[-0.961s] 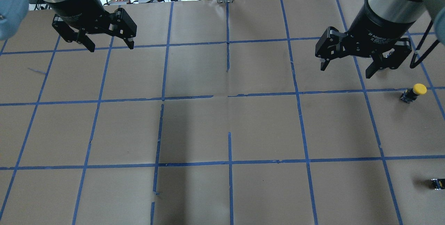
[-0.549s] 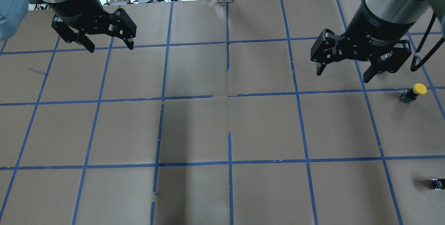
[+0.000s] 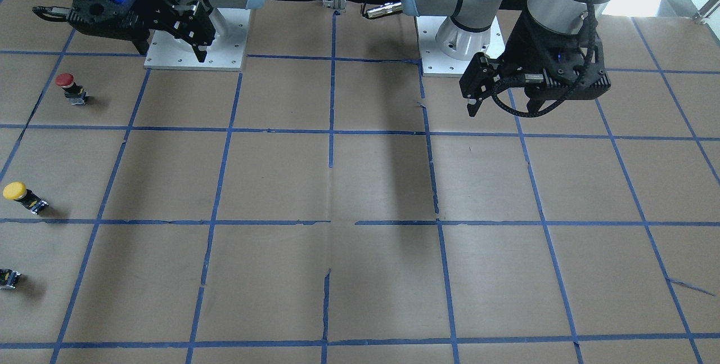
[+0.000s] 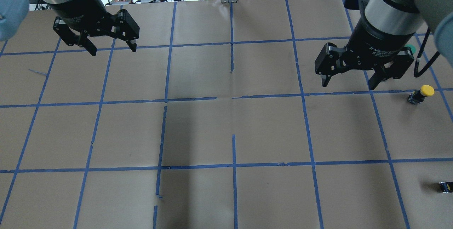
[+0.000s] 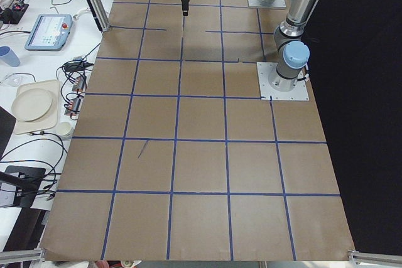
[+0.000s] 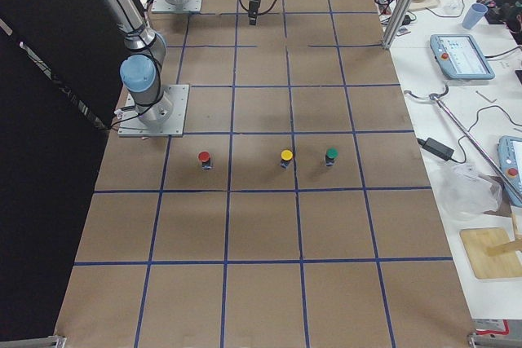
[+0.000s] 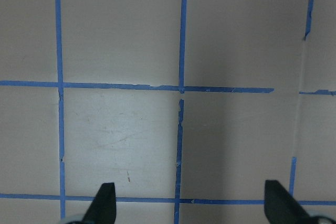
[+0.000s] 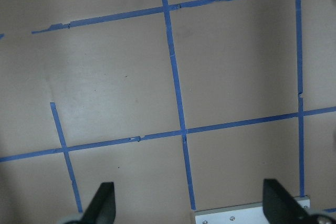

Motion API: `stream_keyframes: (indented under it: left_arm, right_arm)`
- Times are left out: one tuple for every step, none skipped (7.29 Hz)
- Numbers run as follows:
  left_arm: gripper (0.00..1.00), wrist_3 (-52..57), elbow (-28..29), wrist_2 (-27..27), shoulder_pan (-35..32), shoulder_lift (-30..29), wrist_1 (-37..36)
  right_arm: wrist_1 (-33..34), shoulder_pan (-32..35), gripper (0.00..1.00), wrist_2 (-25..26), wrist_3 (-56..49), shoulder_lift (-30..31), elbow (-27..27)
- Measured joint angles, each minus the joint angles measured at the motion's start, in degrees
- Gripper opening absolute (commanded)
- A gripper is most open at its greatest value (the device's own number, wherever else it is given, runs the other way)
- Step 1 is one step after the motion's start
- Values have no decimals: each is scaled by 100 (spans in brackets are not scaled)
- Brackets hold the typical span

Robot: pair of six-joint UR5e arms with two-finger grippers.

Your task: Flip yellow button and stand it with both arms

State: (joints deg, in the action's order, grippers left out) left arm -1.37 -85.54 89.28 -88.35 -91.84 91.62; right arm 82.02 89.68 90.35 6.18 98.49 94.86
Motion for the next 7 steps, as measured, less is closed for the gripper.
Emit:
stream_keyframes:
  left_arm:
    - [100, -5, 2, 1, 0, 7, 28]
    - [100, -7, 2, 1, 1, 6, 44]
    - [100, -10, 2, 1, 2, -1, 48]
    - [100, -11, 3, 1, 2, -5, 49]
    - [100, -12, 3, 0, 2, -7, 49]
    - [100, -10, 3, -4, 2, -7, 49]
    - [100, -6, 3, -7, 5, -4, 47]
  right_arm:
    - [4, -7, 100, 29, -77, 5, 3]
    - [6, -13, 100, 37, -104, 9, 5]
    - [5, -20, 100, 35, -117, 11, 6]
    - [2, -25, 100, 30, -127, 12, 6]
    - [0, -27, 100, 28, -132, 12, 2]
    - [-1, -29, 100, 27, -134, 15, -5]
    - [0, -29, 100, 23, -134, 18, -12]
